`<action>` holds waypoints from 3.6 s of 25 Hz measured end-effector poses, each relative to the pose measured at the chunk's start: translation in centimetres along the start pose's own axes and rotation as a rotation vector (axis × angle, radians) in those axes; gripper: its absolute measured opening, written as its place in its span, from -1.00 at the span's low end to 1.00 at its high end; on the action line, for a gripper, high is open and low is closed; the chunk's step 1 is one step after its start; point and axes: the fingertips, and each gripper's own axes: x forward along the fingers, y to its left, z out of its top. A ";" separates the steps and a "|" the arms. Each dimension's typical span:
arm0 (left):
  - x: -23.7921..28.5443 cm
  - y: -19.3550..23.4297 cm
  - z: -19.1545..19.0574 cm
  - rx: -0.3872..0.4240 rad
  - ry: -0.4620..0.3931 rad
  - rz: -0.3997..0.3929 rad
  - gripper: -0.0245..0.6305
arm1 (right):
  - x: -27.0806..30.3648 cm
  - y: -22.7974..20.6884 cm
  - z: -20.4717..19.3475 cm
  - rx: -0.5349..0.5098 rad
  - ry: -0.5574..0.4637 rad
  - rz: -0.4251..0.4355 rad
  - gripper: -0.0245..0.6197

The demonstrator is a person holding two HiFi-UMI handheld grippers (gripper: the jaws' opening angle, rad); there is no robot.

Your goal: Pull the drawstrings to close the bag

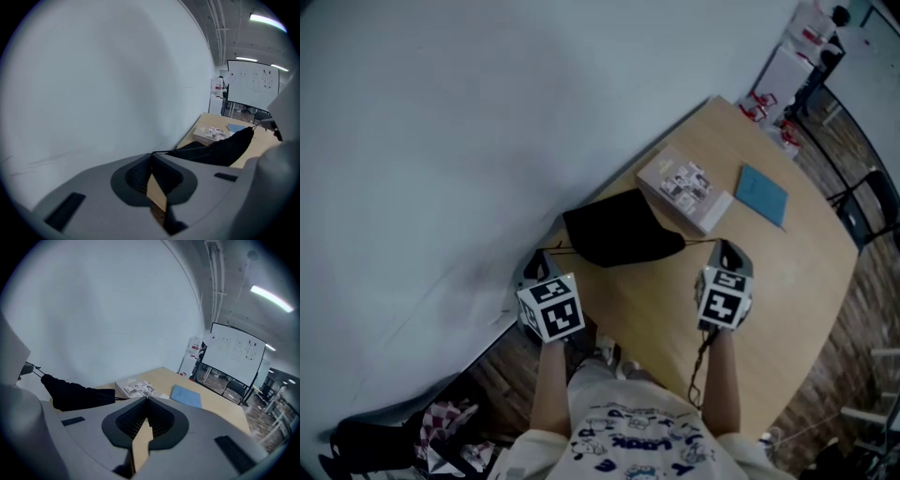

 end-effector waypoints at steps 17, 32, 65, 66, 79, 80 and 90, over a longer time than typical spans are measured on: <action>-1.5 4.6 -0.2 -0.128 -0.013 0.102 -0.92 | -0.9 -2.6 0.5 0.099 -0.037 -0.081 -0.91; -2.3 8.1 -0.9 -0.205 -0.014 0.224 -0.92 | -1.4 -4.6 0.9 0.139 -0.062 -0.179 -0.91; -0.8 8.3 -1.0 -0.244 0.017 0.213 -0.91 | -0.3 -6.4 1.1 0.184 -0.061 -0.141 -0.91; -0.8 8.1 -0.9 -0.239 0.018 0.211 -0.91 | -0.2 -6.3 1.2 0.180 -0.057 -0.133 -0.91; -0.3 3.1 -0.2 -0.147 0.016 0.052 -0.91 | 0.6 -1.5 1.0 0.110 -0.033 0.070 -0.90; -0.4 2.4 -0.3 -0.141 0.023 0.022 -0.91 | 0.6 -1.0 0.8 0.115 -0.030 0.093 -0.90; -1.8 -7.2 1.3 -0.137 -0.015 -0.300 -0.74 | -1.5 4.8 1.2 0.136 -0.084 0.283 -0.62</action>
